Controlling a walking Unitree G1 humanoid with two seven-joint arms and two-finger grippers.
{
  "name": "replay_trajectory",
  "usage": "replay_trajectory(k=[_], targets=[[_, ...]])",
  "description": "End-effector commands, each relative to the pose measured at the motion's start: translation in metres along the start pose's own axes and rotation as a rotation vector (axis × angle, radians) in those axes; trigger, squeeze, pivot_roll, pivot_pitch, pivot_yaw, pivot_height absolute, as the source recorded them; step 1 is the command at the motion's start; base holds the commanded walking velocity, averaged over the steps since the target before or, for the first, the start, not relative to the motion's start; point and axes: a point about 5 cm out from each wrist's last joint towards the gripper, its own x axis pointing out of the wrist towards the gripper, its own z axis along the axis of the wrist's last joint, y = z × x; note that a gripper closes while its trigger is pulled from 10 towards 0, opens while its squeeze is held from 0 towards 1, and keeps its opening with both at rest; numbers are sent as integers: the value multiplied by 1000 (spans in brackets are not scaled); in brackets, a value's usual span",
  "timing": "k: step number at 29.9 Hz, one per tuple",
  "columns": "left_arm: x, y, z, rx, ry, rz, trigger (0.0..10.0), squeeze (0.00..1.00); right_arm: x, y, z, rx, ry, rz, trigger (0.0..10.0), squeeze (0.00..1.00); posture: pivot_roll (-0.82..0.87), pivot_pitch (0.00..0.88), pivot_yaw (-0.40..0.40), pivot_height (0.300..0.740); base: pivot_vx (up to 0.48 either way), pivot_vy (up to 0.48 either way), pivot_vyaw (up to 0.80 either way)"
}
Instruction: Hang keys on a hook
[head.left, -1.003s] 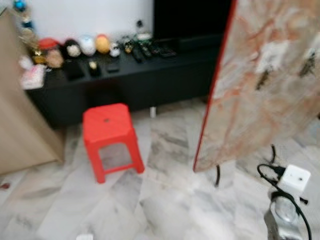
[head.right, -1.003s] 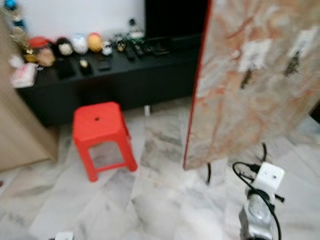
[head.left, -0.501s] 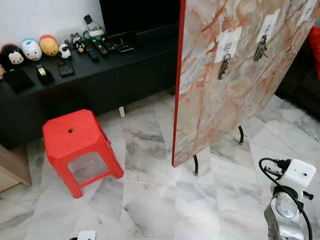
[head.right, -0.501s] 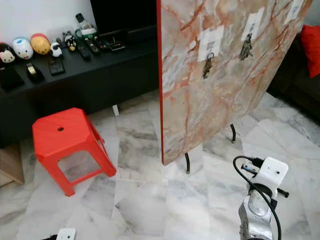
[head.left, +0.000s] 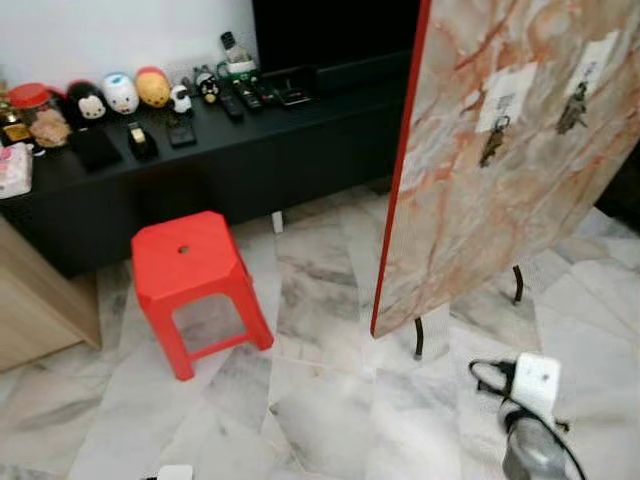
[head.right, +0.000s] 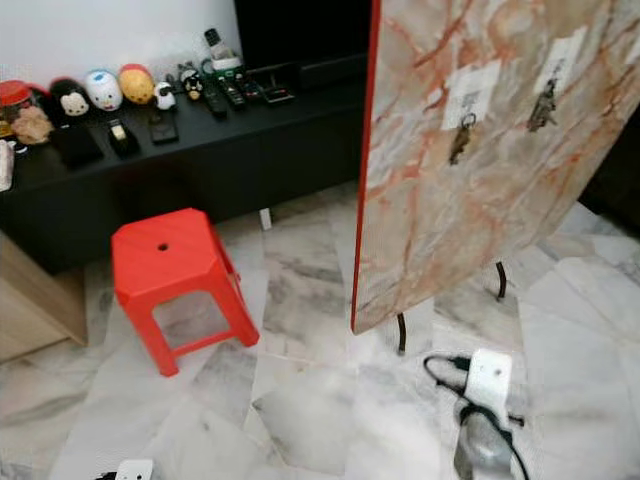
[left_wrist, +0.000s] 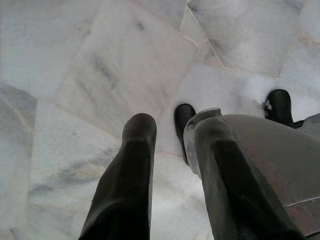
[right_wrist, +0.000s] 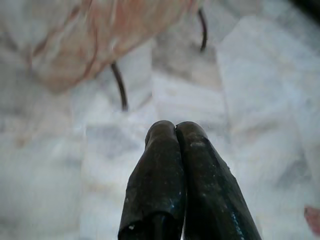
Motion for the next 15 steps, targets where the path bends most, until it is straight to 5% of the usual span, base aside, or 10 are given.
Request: replay_trajectory(k=[1,15], targets=[[-2,-2,-8,4,34,-3,10000,0,0,1,-4,6,28,19,10000,0,-82,83,-12,740,0,-274,0],[-2,4,-9,-1,40,15,10000,0,-1,9,-1,38,-39,58,10000,0,-87,75,-14,740,0,-374,0]])
